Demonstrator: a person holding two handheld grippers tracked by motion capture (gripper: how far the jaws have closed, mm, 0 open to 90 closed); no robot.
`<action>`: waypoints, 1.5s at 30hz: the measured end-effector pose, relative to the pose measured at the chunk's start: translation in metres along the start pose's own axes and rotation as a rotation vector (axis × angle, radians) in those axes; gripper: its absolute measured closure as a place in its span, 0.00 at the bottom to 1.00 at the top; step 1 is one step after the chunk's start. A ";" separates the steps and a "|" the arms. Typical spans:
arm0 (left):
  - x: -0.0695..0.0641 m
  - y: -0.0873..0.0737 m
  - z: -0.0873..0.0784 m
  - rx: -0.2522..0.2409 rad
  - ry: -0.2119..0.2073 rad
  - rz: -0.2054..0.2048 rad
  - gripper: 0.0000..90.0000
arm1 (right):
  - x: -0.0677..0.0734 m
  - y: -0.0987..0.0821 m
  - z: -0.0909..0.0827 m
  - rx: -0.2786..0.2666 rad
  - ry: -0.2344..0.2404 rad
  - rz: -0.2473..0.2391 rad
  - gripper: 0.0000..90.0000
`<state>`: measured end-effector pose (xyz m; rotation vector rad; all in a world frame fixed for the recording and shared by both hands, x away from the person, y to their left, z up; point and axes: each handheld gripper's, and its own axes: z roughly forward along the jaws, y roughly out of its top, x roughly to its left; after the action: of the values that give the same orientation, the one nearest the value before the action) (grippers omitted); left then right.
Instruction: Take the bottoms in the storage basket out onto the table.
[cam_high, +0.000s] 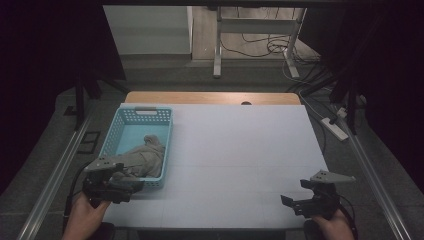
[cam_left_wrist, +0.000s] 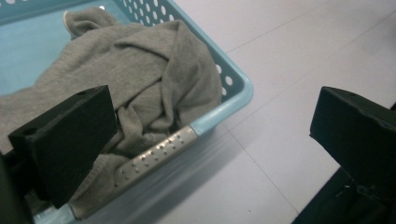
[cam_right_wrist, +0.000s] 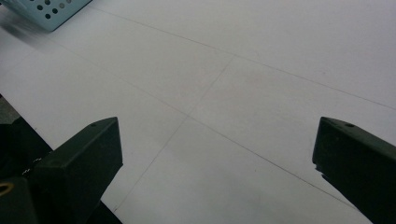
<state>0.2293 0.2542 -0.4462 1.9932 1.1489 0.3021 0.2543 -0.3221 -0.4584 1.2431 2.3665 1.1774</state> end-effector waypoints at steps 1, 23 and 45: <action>0.000 0.001 0.001 0.003 0.002 0.001 0.00 | 0.000 0.000 0.000 0.000 0.000 0.000 0.02; 0.021 0.018 0.018 0.090 0.013 0.019 0.00 | 0.000 0.000 0.001 0.009 0.005 -0.002 0.02; 0.044 0.045 0.051 0.204 0.039 0.067 0.00 | 0.000 0.001 0.001 0.018 0.009 -0.002 0.02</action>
<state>0.3096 0.2515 -0.4537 2.2158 1.1786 0.2678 0.2554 -0.3211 -0.4590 1.2438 2.3893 1.1662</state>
